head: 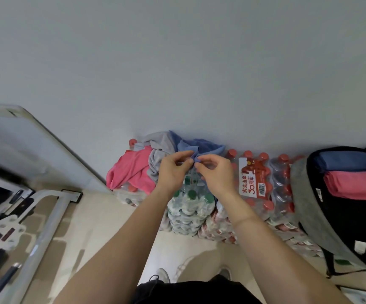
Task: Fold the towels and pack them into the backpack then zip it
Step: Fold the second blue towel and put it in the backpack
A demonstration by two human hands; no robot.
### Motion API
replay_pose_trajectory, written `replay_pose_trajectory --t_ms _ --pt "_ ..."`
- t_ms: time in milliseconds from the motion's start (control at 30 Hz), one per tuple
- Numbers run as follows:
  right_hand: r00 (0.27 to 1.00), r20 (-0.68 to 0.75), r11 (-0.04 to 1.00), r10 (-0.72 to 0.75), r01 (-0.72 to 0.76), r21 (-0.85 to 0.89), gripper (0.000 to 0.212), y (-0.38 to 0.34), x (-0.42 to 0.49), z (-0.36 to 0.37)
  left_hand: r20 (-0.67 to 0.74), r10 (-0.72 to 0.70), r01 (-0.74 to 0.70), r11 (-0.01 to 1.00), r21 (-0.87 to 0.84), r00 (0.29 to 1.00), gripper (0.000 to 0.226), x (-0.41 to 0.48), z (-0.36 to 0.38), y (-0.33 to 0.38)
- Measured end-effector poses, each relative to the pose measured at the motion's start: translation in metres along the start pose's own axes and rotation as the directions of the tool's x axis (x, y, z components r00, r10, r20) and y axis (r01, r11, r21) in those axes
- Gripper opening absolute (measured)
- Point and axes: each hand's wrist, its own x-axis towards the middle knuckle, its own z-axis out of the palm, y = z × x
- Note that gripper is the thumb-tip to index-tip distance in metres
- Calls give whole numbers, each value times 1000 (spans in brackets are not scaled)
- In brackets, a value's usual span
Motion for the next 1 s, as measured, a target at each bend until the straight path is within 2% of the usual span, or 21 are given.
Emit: replay_pose_trajectory --t_ms 167,467,667,900,1000 --pt "1000 -9 1000 -1 1 -19 17 5 3 5 36 -42 42 999 -8 998 42 -1 -10 4" --pt "999 7 996 -40 40 -77 11 6 3 12 -110 64 -48 988 144 992 34 2 -11 0" --pt "997 -12 993 -73 72 -98 11 7 0 14 -167 27 -11 996 93 986 30 1 -10 0" --pt "994 20 983 -111 113 -142 14 7 -2 17 -78 4 -5 1000 -8 997 27 -4 -11 0" --pt "987 88 970 -136 150 -192 18 8 -1 16 -26 4 -3 1000 12 1000 31 -3 -15 -2"
